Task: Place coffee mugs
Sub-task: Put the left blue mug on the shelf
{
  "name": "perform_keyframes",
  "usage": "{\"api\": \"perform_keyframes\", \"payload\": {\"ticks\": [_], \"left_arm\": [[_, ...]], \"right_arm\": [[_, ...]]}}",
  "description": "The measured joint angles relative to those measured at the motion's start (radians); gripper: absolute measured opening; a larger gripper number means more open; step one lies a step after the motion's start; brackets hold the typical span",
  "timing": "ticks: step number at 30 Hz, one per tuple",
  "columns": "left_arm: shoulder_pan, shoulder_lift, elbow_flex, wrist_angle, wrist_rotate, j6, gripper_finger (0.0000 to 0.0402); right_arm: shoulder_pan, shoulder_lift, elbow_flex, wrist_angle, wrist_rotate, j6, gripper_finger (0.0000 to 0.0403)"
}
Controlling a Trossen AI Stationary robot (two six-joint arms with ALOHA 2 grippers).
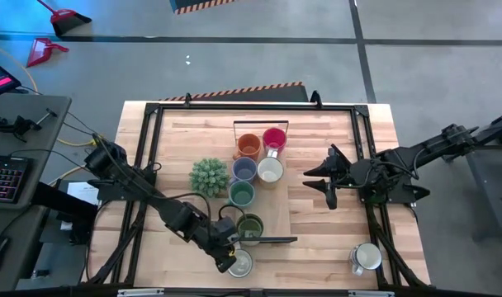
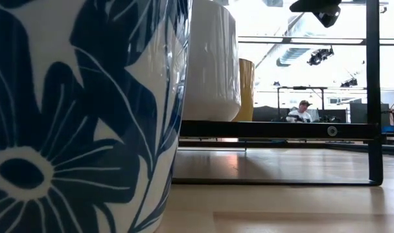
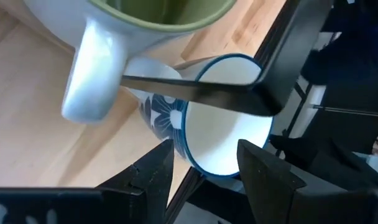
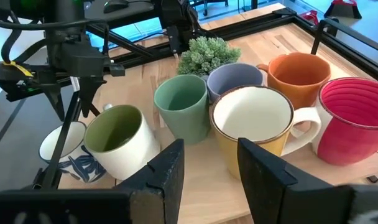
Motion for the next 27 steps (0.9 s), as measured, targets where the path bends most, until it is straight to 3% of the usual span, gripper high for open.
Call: {"api": "perform_keyframes", "payload": {"ticks": [27], "left_arm": [[0.001,0.103,0.001,0.010,0.005,-0.010,0.0165]], "right_arm": [[0.000,0.000,0.000,-0.004,-0.008,0.007,0.0129]]}}
